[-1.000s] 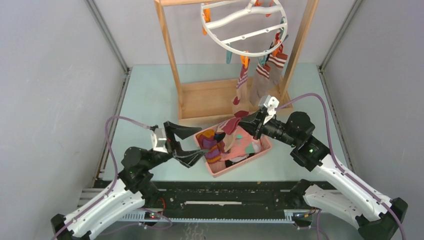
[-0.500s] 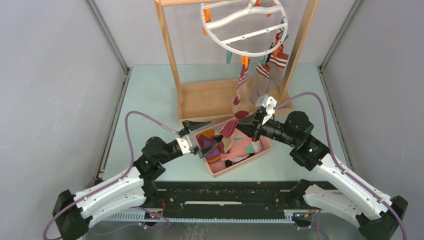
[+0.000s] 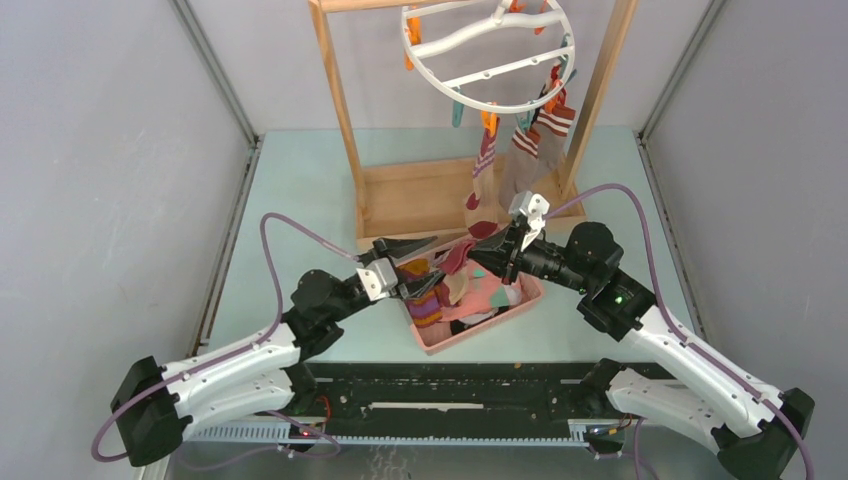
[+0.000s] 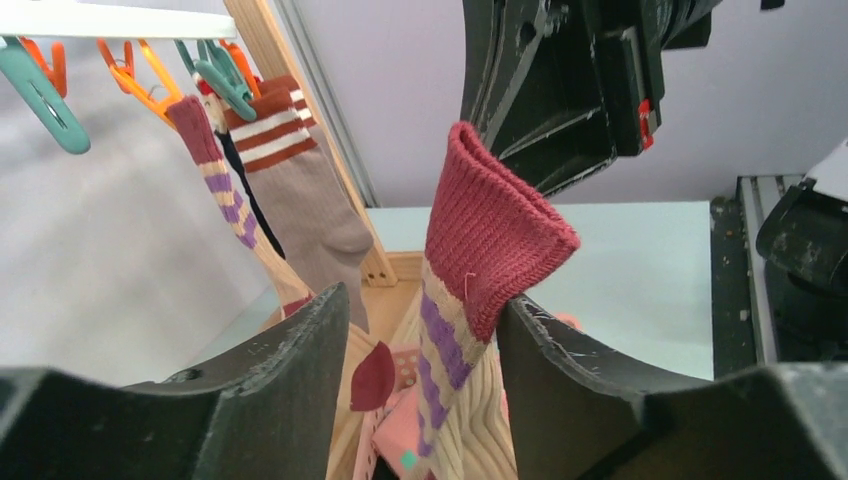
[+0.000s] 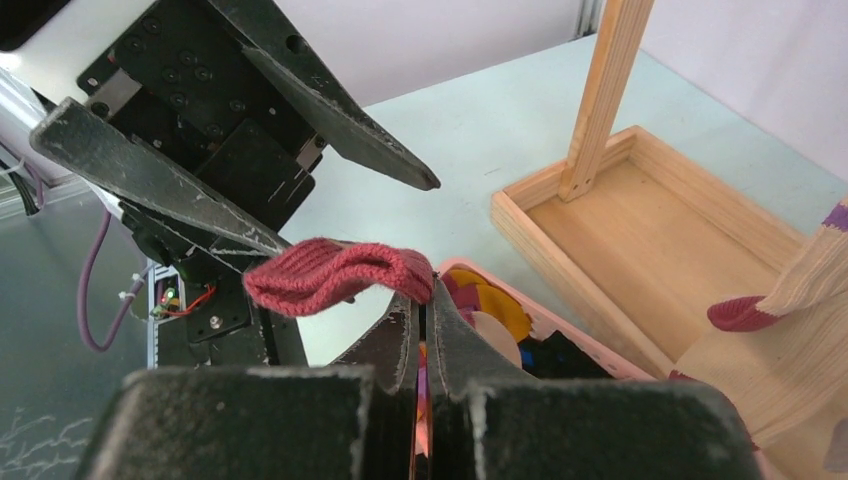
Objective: Clip the socks to the hanger
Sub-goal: Pick up the sock from the bin.
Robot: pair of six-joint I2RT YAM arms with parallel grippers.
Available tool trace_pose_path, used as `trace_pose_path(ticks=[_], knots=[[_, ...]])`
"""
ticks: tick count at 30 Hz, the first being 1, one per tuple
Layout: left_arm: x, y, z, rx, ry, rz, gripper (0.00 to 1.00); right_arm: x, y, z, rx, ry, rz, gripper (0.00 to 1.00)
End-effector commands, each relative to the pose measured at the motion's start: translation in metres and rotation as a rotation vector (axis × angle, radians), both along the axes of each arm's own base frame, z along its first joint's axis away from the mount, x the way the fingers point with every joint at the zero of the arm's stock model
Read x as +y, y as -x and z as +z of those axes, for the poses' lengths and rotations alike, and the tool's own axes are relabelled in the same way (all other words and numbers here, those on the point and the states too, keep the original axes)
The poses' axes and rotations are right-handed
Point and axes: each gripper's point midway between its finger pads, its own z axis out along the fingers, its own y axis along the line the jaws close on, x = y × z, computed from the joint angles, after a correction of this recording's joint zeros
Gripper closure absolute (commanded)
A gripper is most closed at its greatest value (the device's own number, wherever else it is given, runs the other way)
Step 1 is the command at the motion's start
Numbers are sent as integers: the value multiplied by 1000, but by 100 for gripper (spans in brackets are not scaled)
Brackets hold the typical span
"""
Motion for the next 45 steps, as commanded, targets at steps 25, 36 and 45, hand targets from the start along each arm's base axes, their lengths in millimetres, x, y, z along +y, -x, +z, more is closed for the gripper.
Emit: trace_pose_path(ticks=[25, 36, 45], knots=[[19, 22, 52, 104, 284, -98, 100, 1, 27, 31, -249, 23, 85, 49], [15, 26, 50, 137, 289, -150, 100, 10, 38, 43, -503, 23, 125, 43], [18, 32, 55, 140, 322, -195, 100, 9, 31, 55, -466, -35, 75, 50]])
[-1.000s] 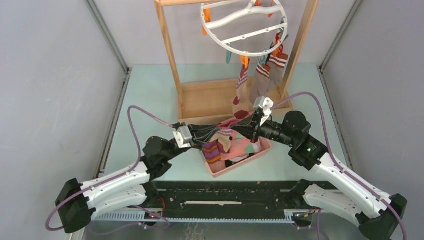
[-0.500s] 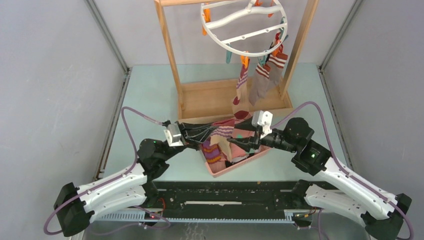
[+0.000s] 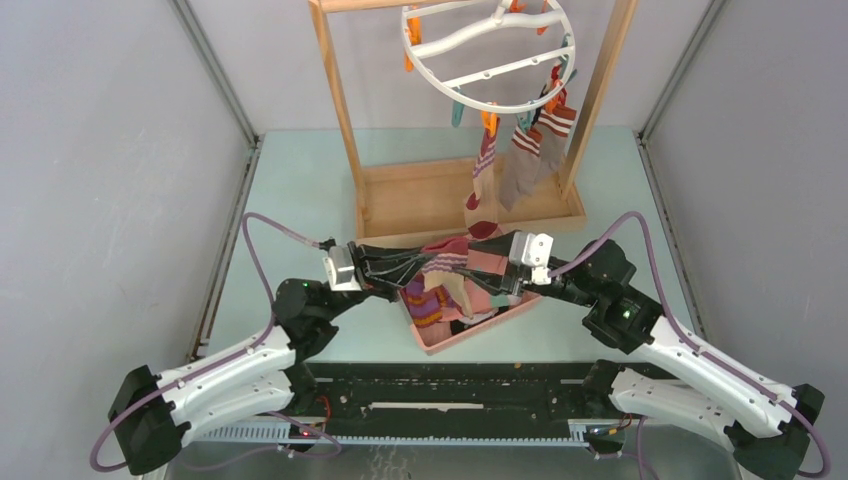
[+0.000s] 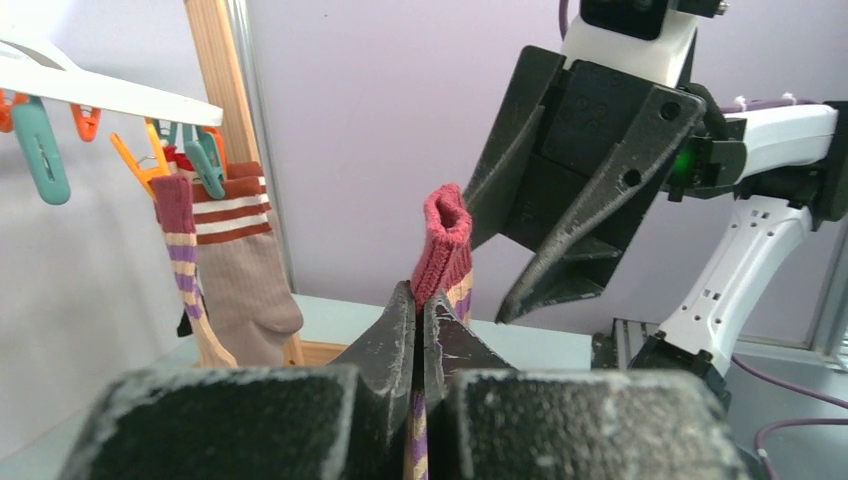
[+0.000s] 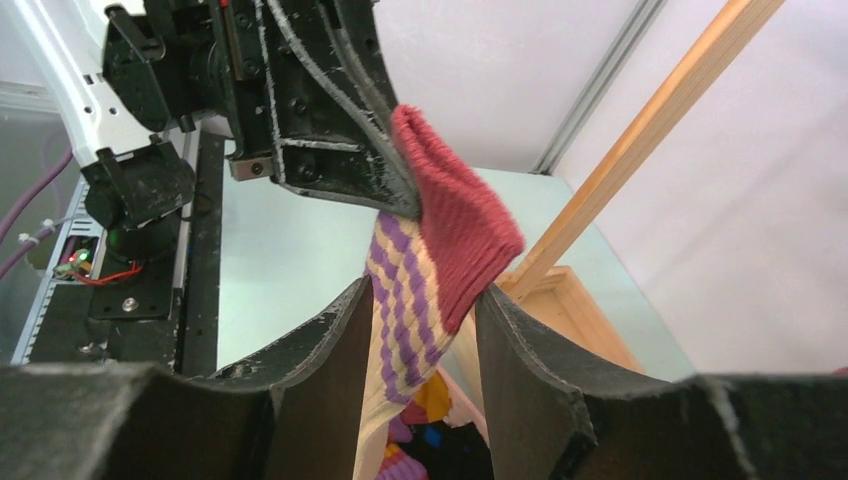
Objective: Clip the socks to the hanger
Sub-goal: Pick up the sock from the bin.
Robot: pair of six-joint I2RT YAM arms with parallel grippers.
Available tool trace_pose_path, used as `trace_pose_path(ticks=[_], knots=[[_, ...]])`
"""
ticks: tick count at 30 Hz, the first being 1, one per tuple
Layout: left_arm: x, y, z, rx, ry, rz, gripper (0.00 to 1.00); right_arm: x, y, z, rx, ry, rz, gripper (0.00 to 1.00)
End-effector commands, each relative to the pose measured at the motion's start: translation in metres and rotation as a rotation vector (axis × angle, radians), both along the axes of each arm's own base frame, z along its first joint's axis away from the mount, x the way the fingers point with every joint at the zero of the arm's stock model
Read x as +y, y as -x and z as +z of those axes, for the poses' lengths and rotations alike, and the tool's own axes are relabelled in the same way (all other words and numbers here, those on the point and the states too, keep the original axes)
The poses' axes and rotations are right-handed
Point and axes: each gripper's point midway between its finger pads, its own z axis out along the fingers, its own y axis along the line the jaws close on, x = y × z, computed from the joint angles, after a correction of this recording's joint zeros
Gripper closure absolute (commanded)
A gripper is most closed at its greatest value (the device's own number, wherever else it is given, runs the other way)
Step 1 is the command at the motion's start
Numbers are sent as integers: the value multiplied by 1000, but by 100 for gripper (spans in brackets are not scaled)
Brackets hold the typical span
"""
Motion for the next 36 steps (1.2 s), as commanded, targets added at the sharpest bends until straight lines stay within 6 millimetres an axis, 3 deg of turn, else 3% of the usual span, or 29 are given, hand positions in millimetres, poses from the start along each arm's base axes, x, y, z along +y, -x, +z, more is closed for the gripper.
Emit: trace_pose_path(ticks=[1, 5, 13, 17, 19, 26, 30, 34, 36], knots=[[3, 7, 0, -5, 34, -45, 100, -2, -6, 19, -15, -75, -34, 51], [3, 10, 2, -5, 52, -65, 100, 0, -4, 22, -6, -101, -22, 53], [4, 9, 3, 2, 61, -71, 100, 4, 0, 21, -5, -101, 10, 79], [3, 8, 3, 11, 63, -72, 100, 3, 3, 23, -8, -108, 17, 97], [3, 5, 1, 24, 65, -67, 98, 1, 1, 26, 5, -121, 2, 100], [9, -8, -3, 92, 90, -31, 57, -11, -9, 26, 70, -144, -84, 100], [17, -16, -3, 117, 100, -15, 28, -19, -21, 24, 117, -158, -149, 100], [28, -25, 1, 127, 95, -5, 10, -33, -39, 25, 161, -190, -238, 100], [29, -28, 4, 148, 72, -29, 7, -39, -47, 26, 173, -203, -278, 100]])
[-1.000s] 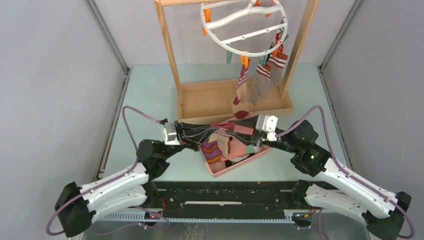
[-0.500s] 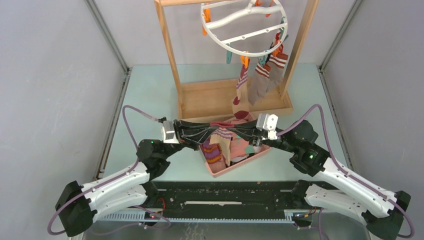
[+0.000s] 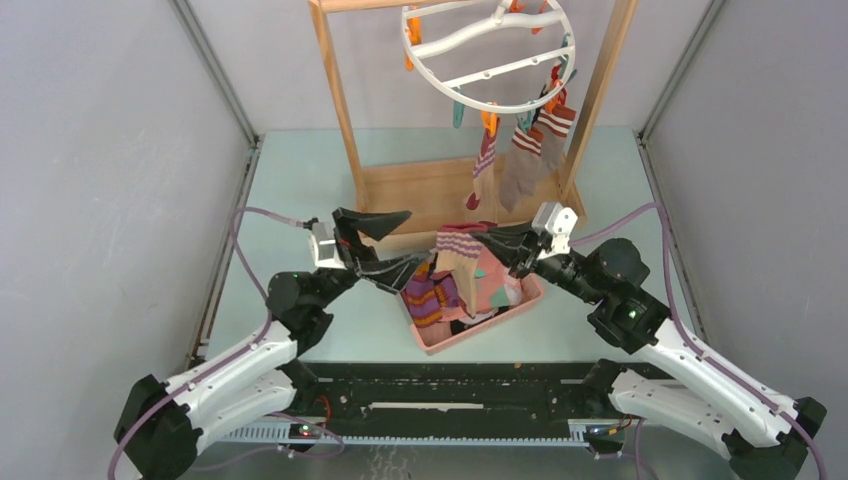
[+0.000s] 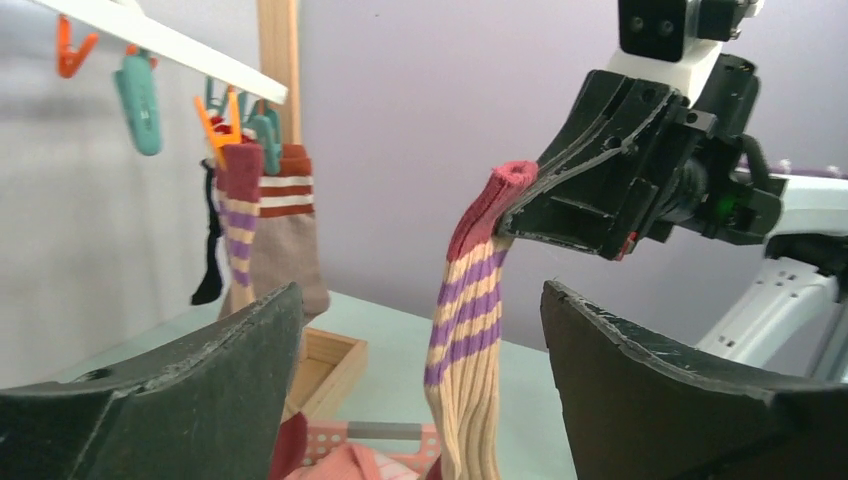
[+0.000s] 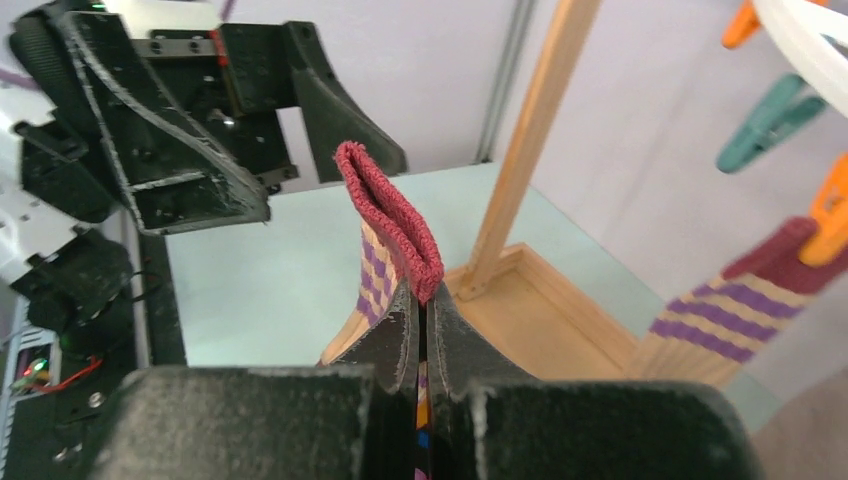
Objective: Clip the socks to the hanger
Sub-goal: Pick up the sock from the bin, then open the clamp at the hanger.
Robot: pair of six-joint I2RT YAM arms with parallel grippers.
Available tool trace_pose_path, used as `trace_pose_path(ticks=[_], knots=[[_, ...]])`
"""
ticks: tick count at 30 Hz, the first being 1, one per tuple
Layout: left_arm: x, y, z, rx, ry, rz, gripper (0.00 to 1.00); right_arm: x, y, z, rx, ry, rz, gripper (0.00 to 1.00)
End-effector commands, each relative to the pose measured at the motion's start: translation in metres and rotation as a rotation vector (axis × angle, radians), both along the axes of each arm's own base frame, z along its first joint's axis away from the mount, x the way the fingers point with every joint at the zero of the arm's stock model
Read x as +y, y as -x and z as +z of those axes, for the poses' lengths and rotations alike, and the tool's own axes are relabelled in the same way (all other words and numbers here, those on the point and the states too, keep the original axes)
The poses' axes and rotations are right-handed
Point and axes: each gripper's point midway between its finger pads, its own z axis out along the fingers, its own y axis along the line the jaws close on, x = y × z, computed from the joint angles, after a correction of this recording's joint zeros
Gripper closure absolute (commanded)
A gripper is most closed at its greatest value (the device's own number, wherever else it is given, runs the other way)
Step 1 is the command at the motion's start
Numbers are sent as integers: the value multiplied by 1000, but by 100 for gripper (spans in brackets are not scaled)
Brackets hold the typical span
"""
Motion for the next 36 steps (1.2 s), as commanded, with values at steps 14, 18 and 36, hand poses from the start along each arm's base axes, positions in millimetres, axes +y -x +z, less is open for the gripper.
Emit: trace_pose_path(ticks=[14, 18, 36], knots=[[5, -59, 52, 148, -43, -98, 0, -26, -57, 5, 63, -93, -252, 100], [9, -77, 67, 139, 12, -104, 0, -23, -70, 7, 57, -120, -276, 100], [28, -118, 91, 112, 179, -165, 6, 2, -142, 13, 65, -241, -398, 100]])
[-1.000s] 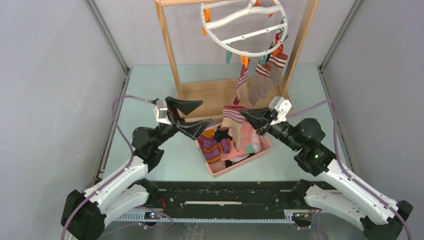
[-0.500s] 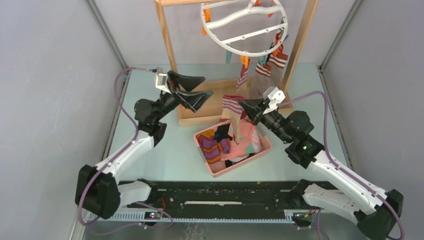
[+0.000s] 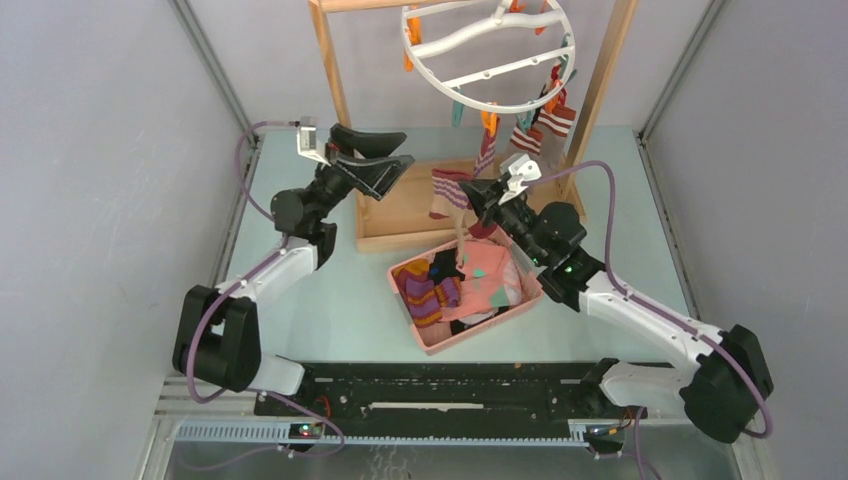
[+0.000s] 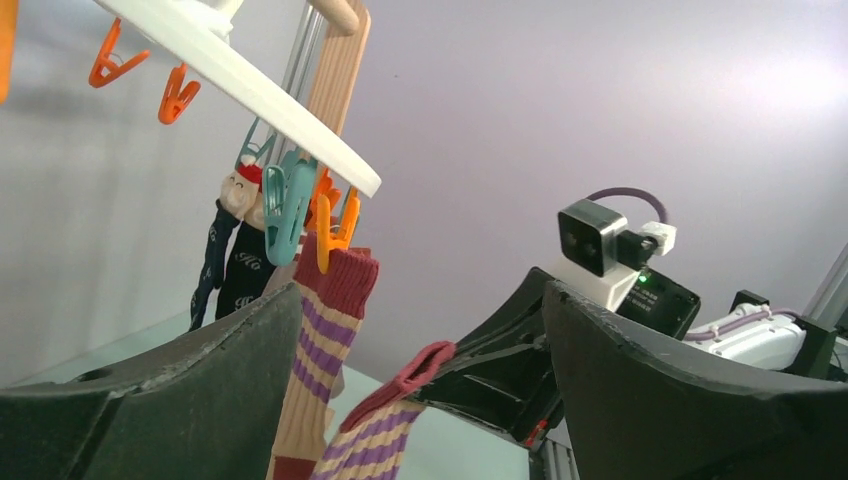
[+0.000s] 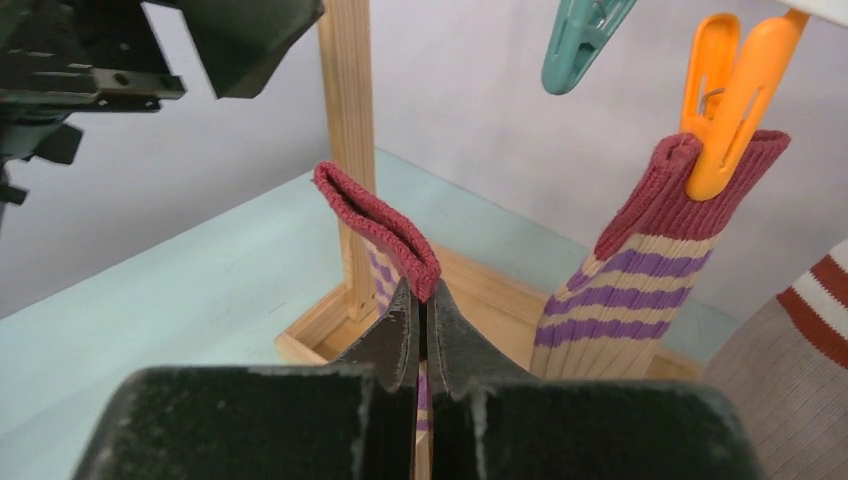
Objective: Clip the socks to the hanger
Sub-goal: Open the clamp at the hanger.
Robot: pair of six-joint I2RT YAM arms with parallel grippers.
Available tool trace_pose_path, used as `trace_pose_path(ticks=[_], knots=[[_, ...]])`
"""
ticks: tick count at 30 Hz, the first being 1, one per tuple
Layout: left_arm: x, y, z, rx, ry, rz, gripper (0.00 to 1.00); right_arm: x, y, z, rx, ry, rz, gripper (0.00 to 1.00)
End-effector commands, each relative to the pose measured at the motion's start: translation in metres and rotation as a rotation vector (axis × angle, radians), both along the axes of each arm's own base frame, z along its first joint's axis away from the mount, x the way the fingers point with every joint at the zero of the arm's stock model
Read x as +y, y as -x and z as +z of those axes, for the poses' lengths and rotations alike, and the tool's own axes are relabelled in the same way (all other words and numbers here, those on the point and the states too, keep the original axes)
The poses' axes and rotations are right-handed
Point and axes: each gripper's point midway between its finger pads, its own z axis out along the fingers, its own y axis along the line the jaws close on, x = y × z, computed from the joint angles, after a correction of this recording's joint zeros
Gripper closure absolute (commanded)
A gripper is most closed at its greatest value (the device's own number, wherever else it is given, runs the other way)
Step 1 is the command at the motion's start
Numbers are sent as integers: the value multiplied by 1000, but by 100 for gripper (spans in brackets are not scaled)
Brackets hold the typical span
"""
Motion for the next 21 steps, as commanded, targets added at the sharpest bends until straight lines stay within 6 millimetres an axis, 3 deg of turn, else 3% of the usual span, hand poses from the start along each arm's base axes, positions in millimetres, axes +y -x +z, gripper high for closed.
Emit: trace_pose_path(ticks=[1, 10, 21], knots=[[8, 15, 34, -117, 39, 12, 7, -5, -13, 47, -86, -140, -76, 100], [11, 2, 27, -96, 12, 82, 8, -12, -45, 47, -65, -236, -265, 100], [9, -9, 21, -79, -26, 107, 8, -54, -64, 33, 30, -278, -448, 100]])
